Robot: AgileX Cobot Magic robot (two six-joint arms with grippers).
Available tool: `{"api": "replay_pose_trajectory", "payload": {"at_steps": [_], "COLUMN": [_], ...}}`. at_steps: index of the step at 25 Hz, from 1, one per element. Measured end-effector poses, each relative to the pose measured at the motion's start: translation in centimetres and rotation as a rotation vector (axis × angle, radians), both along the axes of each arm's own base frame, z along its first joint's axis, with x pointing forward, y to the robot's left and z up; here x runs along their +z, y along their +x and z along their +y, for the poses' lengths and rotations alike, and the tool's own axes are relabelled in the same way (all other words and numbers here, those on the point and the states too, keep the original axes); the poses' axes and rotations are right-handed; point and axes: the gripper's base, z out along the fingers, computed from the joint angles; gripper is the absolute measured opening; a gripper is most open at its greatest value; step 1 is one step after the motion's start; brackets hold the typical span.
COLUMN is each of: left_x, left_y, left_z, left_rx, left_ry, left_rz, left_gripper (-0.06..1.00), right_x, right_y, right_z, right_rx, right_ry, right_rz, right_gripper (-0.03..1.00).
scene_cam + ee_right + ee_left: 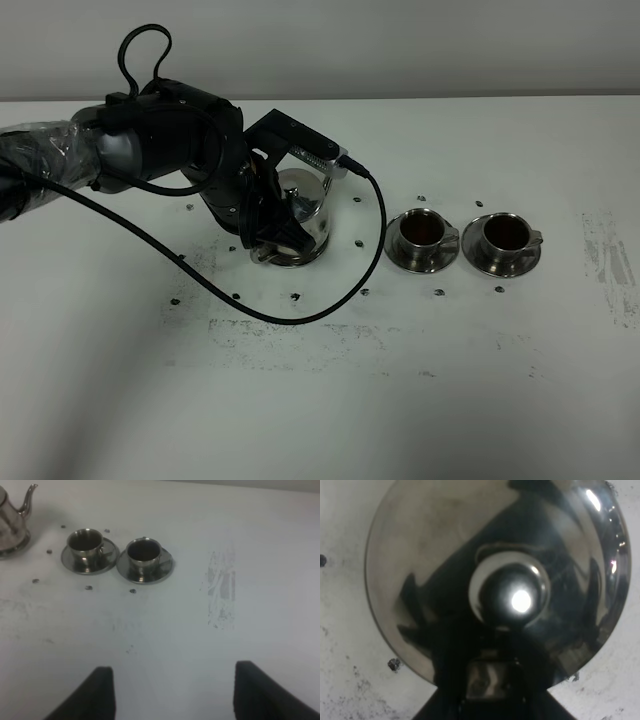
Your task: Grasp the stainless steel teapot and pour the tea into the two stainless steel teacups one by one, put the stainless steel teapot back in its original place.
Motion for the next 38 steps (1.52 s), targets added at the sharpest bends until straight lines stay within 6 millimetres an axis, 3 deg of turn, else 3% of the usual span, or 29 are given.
{"api": "replay_pose_trajectory", "payload": {"at_steps": [19, 25, 29, 33, 38], "left_x": [-0.6, -0.6, -0.6, 1.0, 5.8], "left_y": [0.3, 0.2, 0.2, -0.1, -1.5], "left_z": [0.4, 0.3, 0.3, 0.5, 1.1], "left_rx": [0.018, 0.028, 0.05, 0.069, 0.067], "left_ry": [0.0, -0.014, -0.021, -0.038, -0.062], "left_rz": [0.017, 0.024, 0.032, 0.019, -0.015], "left_gripper": [0.2, 0.44, 0.55, 0.57, 0.58], "right_x": [0.0, 0.0, 0.0, 0.0, 0.0], "right_y": [0.0, 0.0, 0.0, 0.0, 0.0], "right_z": [0.0, 0.0, 0.0, 0.0, 0.0], "right_rx": [0.0, 0.0, 0.0, 0.0, 0.0], "right_ry": [0.0, 0.0, 0.0, 0.0, 0.0], "right_rz": [0.0, 0.0, 0.0, 0.0, 0.0], "right_gripper": [0.5, 0.5, 0.5, 0.5, 0.5]}}
